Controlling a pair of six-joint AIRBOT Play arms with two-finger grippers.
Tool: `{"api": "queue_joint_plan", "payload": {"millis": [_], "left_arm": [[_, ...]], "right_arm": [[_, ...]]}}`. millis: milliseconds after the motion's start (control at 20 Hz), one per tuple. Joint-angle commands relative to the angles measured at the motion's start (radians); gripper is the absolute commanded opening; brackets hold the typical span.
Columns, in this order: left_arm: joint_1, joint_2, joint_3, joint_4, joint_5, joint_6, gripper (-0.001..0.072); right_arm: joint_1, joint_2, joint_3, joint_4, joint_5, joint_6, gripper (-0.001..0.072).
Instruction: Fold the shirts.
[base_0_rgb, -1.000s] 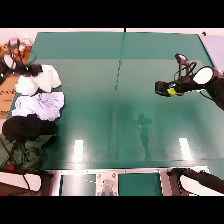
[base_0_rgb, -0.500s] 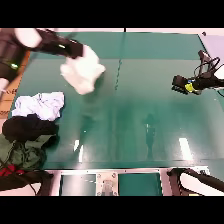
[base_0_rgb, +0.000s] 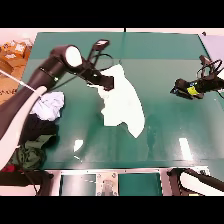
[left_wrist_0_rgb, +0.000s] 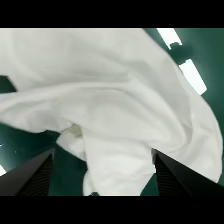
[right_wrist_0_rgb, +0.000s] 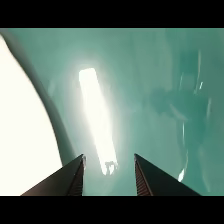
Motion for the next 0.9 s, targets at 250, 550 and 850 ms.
{"api": "queue_joint_plan", "payload": {"millis": [250,550,850], "left_arm": [[0.266,-0.012,-0.22,-0.009,0.203,-0.008,0.0716],[0.294,-0.011,-0.251,-0.008,0.251,0.009,0.0716],[0.294,-0.019,-0.256,-0.031,0.325,0.008,0.0716]], "right_arm": [[0.225,0.0,-0.396,0.298,-0.015,-0.115,0.0425],[0.338,-0.044,-0.477,0.348,-0.242,-0.102,0.0117],[0.023,-0.068,-0.201,0.158,-0.244,-0.156,0.0015]]}}
